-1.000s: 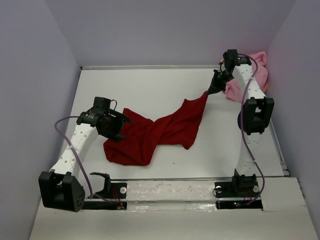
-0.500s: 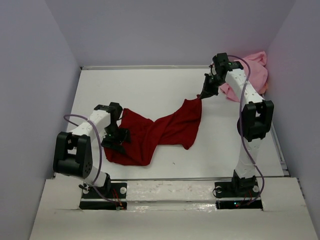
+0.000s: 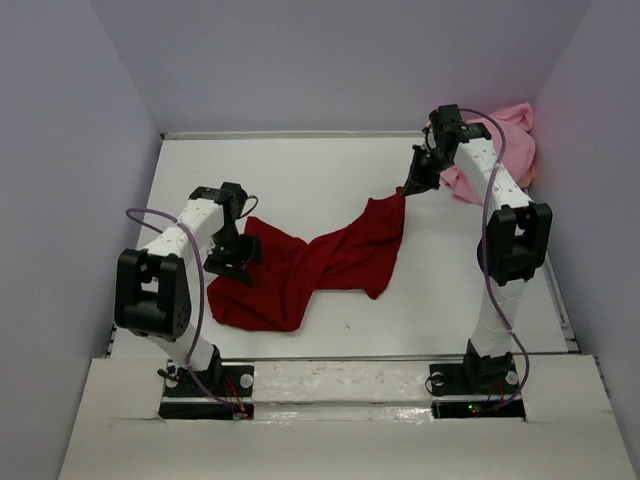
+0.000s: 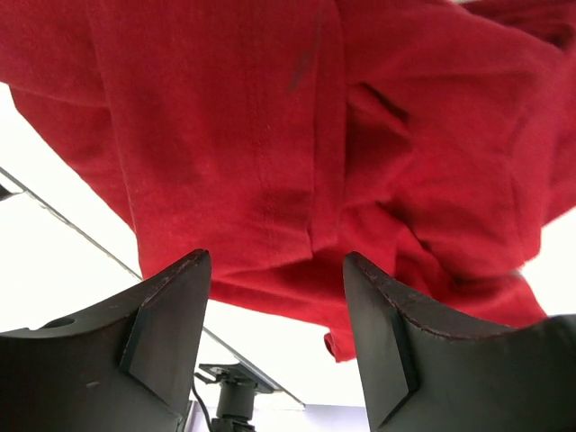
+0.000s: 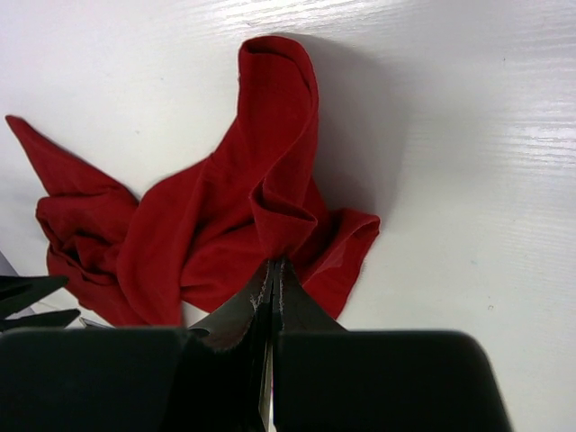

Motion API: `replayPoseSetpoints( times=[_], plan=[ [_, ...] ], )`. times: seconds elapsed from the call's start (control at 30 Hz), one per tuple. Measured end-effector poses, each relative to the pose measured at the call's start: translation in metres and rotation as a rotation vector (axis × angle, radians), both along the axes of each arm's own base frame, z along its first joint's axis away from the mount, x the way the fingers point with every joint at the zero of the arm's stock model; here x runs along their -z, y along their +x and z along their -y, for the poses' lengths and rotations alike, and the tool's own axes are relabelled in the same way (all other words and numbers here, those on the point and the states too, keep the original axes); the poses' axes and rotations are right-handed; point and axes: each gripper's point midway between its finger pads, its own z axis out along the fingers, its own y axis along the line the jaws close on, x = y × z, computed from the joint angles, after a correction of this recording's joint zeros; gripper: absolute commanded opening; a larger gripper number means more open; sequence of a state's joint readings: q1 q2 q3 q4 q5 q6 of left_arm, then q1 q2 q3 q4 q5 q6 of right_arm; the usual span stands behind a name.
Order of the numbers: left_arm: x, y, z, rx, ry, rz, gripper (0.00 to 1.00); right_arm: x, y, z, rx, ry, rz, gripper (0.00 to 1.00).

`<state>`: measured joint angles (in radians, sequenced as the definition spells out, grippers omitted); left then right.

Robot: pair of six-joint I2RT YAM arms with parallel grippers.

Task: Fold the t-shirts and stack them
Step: Flatten out the tshirt

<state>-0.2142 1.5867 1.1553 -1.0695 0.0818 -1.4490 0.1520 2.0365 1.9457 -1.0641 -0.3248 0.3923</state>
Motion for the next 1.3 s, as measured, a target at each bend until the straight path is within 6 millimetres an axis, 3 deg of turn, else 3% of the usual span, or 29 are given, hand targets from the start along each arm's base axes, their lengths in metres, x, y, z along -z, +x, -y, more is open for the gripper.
replayPoseSetpoints(
  times=[0.4,0.5,0.53,0.57,1.0,1.1,1.3],
  plan=[
    [0.024,-0.005,0.004,0.015,0.017,-0.099,0.67,0.0,0.0,0.0,0.0,0.001,0.001,0.0],
    [0.028,-0.002,0.005,0.019,0.016,-0.101,0.46,0.0,0.001,0.0,0.0,0.001,0.002,0.0],
    [0.029,-0.001,0.005,0.015,0.015,-0.097,0.02,0.0,0.0,0.0,0.0,0.001,0.001,0.0],
    [0.029,0.0,0.006,0.015,0.014,-0.094,0.0,0.0,0.0,0.0,0.0,0.001,0.001,0.0],
    [0.037,0.0,0.022,0.031,-0.058,-0.11,0.0,0.0,0.0,-0.001,-0.002,0.006,0.001,0.0],
    [0.025,0.002,0.021,0.022,-0.056,-0.073,0.0,0.0,0.0,-0.001,-0.003,0.007,0.001,0.0],
    [-0.033,0.024,0.007,-0.009,-0.023,0.141,0.0,0.001,0.0,-0.001,-0.003,0.007,0.003,0.0]
  ],
)
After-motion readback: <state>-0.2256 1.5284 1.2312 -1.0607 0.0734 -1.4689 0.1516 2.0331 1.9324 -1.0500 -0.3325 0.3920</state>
